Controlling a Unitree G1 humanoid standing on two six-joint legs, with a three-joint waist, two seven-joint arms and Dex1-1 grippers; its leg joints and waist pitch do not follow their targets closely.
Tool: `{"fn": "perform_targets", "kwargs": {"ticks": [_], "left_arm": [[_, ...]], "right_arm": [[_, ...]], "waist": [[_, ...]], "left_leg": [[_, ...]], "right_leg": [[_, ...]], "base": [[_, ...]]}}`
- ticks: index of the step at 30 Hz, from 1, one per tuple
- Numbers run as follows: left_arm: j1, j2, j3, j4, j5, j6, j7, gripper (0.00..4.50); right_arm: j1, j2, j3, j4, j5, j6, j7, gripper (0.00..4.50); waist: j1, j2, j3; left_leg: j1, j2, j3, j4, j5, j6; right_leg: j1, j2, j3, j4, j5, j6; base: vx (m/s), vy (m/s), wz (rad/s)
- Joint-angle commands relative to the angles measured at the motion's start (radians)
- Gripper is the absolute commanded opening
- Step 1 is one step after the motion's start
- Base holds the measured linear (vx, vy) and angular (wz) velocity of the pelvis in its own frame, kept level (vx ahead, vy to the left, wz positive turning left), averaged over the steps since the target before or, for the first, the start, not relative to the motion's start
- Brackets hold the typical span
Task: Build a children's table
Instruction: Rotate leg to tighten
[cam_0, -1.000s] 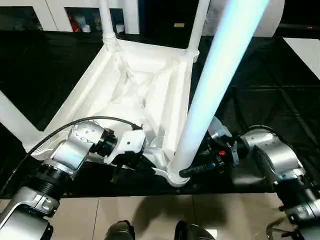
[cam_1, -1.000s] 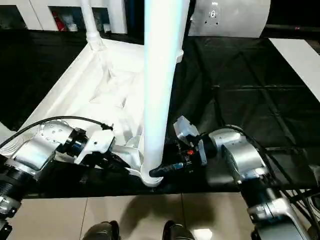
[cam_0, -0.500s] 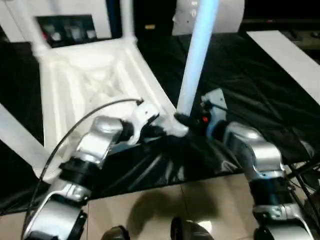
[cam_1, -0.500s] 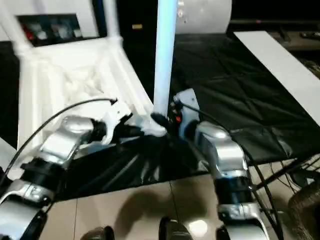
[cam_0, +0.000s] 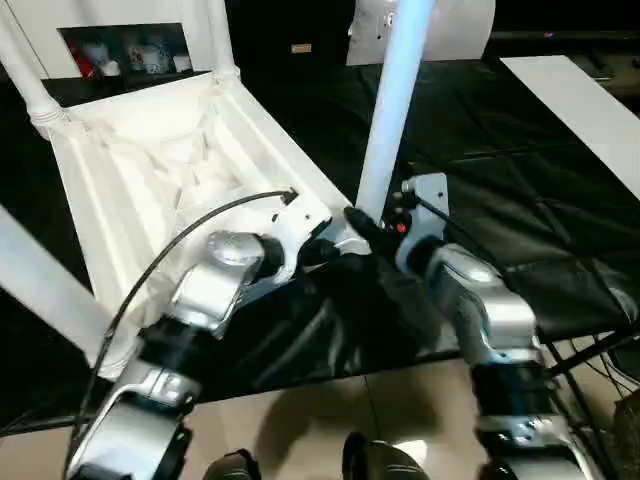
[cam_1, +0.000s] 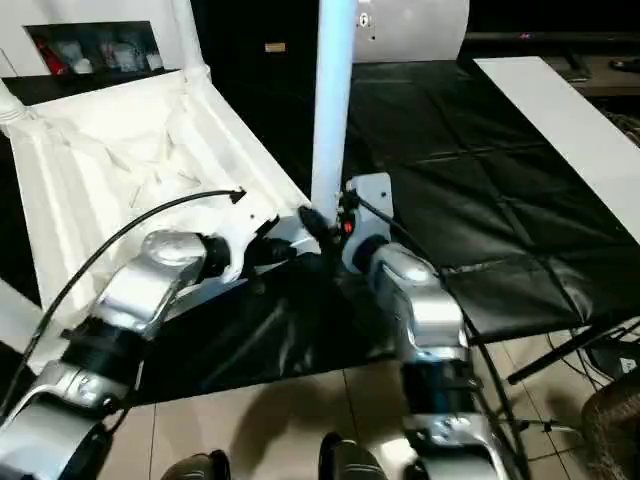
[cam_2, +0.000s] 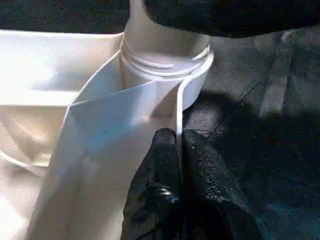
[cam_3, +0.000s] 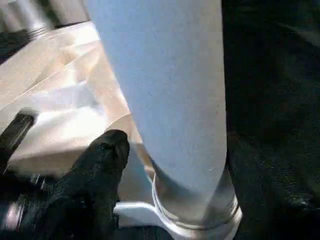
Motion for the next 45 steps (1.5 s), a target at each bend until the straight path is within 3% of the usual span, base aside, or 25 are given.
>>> {"fn": "perform_targets", "kwargs": {"ticks": [1,3,5,10,11,12,18,19,25,28,31,32,35,36,38,40,45], "left_arm": [[0.040,0.014,-0.045,-0.011,-0.052,-0.070,-0.107,0.00],[0.048,0.029,-0.051,-0.015,-0.055,-0.096,-0.136,0.00],[0.062,0.060,-0.063,-0.024,-0.063,-0.126,-0.195,0.00],[0.096,0.171,-0.117,-0.052,-0.083,-0.234,-0.399,0.00],[0.096,0.179,-0.120,-0.052,-0.082,-0.241,-0.411,0.00],[0.098,0.211,-0.135,-0.052,-0.080,-0.272,-0.460,0.00],[0.100,0.275,-0.162,-0.059,-0.086,-0.333,-0.578,0.00],[0.099,0.286,-0.173,-0.061,-0.086,-0.357,-0.605,0.00],[0.092,0.300,-0.190,-0.051,-0.087,-0.408,-0.646,0.00],[0.082,0.300,-0.196,-0.036,-0.085,-0.428,-0.658,0.00],[0.080,0.299,-0.198,-0.034,-0.085,-0.432,-0.660,0.00],[0.078,0.297,-0.201,-0.032,-0.084,-0.435,-0.663,0.00],[0.075,0.293,-0.203,-0.028,-0.082,-0.443,-0.667,0.00],[0.075,0.292,-0.204,-0.026,-0.081,-0.446,-0.667,0.00],[0.074,0.292,-0.204,-0.025,-0.081,-0.446,-0.667,0.00],[0.074,0.292,-0.205,-0.023,-0.080,-0.451,-0.666,0.00],[0.068,0.293,-0.208,-0.005,-0.078,-0.468,-0.666,0.00]], "right_arm": [[0.021,-0.035,0.082,0.000,0.032,-0.012,0.138,3.58],[0.021,-0.057,0.086,0.002,0.036,-0.026,0.171,3.68],[0.020,-0.102,0.099,0.010,0.035,-0.060,0.242,3.96],[0.004,-0.247,0.129,0.070,0.052,-0.169,0.501,4.31],[0.002,-0.256,0.131,0.074,0.054,-0.171,0.519,4.40],[-0.007,-0.290,0.138,0.093,0.063,-0.183,0.590,4.48],[-0.011,-0.377,0.197,0.078,0.096,-0.228,0.830,4.48],[-0.018,-0.386,0.212,0.091,0.103,-0.249,0.876,4.48],[-0.048,-0.390,0.242,0.139,0.117,-0.287,0.969,4.48],[-0.071,-0.378,0.256,0.175,0.115,-0.298,1.003,4.14],[-0.077,-0.375,0.263,0.183,0.112,-0.302,1.011,4.11],[-0.084,-0.370,0.269,0.194,0.108,-0.309,1.017,3.72],[-0.095,-0.367,0.279,0.213,0.101,-0.322,1.035,3.69],[-0.098,-0.367,0.281,0.219,0.100,-0.326,1.041,3.37],[-0.098,-0.367,0.282,0.220,0.100,-0.327,1.042,3.28],[-0.102,-0.369,0.284,0.226,0.103,-0.329,1.049,2.93],[-0.119,-0.370,0.298,0.238,0.141,-0.303,1.063,2.64]], "waist": [[0.010,-0.006,-0.061],[0.009,-0.004,-0.064],[0.009,-0.002,-0.065],[0.016,0.001,-0.060],[0.025,0.005,-0.062],[0.027,0.000,-0.061],[0.044,-0.002,-0.060],[0.045,-0.011,-0.059],[0.048,-0.011,-0.061],[0.050,-0.011,-0.062],[0.051,-0.013,-0.063],[0.051,-0.013,-0.064],[0.053,-0.013,-0.065],[0.053,-0.014,-0.065],[0.054,-0.014,-0.065],[0.054,-0.013,-0.066],[0.057,-0.012,-0.067]], "left_leg": [[-0.006,0.034,-0.009,-0.052,-0.156,0.098],[-0.005,0.036,-0.007,-0.049,-0.133,0.100],[-0.001,0.039,-0.006,-0.047,-0.115,0.111],[0.006,0.045,-0.001,-0.048,-0.140,0.130],[0.013,0.048,0.000,-0.046,-0.136,0.129],[0.012,0.050,-0.001,-0.048,-0.136,0.132],[0.009,0.054,-0.002,-0.046,-0.151,0.127],[0.008,0.054,0.000,-0.045,-0.153,0.125],[0.008,0.053,-0.001,-0.044,-0.135,0.121],[0.008,0.054,0.000,-0.042,-0.118,0.129],[0.008,0.054,0.000,-0.042,-0.113,0.127],[0.008,0.053,0.000,-0.041,-0.112,0.128],[0.007,0.053,0.000,-0.040,-0.114,0.126],[0.007,0.052,0.001,-0.040,-0.118,0.124],[0.007,0.053,0.000,-0.040,-0.117,0.122],[0.008,0.053,0.000,-0.039,-0.111,0.123],[0.008,0.052,0.000,-0.038,-0.099,0.131]], "right_leg": [[0.067,-0.079,0.049,-0.074,-0.413,-0.111],[0.068,-0.078,0.050,-0.067,-0.361,-0.129],[0.068,-0.076,0.048,-0.059,-0.280,-0.172],[0.065,-0.077,0.052,-0.058,-0.275,-0.202],[0.062,-0.077,0.053,-0.055,-0.260,-0.210],[0.062,-0.075,0.051,-0.050,-0.248,-0.219],[0.065,-0.081,0.049,-0.046,-0.273,-0.216],[0.064,-0.082,0.051,-0.049,-0.290,-0.211],[0.063,-0.082,0.051,-0.046,-0.295,-0.212],[0.063,-0.081,0.050,-0.041,-0.262,-0.225],[0.065,-0.081,0.049,-0.039,-0.251,-0.230],[0.065,-0.081,0.050,-0.038,-0.247,-0.231],[0.066,-0.082,0.050,-0.039,-0.251,-0.233],[0.067,-0.082,0.050,-0.040,-0.259,-0.230],[0.067,-0.082,0.050,-0.039,-0.264,-0.227],[0.067,-0.081,0.050,-0.039,-0.259,-0.228],[0.068,-0.079,0.049,-0.036,-0.232,-0.237]], "base": [[0.000,0.000,0.00],[0.000,0.000,0.00],[0.000,0.000,0.00],[0.000,0.000,0.00],[0.000,0.000,0.00],[0.000,0.000,0.00],[0.000,0.000,0.00],[0.000,0.000,0.00],[0.000,0.000,0.00],[0.000,0.000,0.00],[0.000,0.000,0.00],[0.000,0.000,0.00],[0.000,0.000,0.00],[0.000,0.000,0.00],[0.000,0.000,0.00],[0.000,0.000,0.00],[0.000,0.000,0.00]]}}
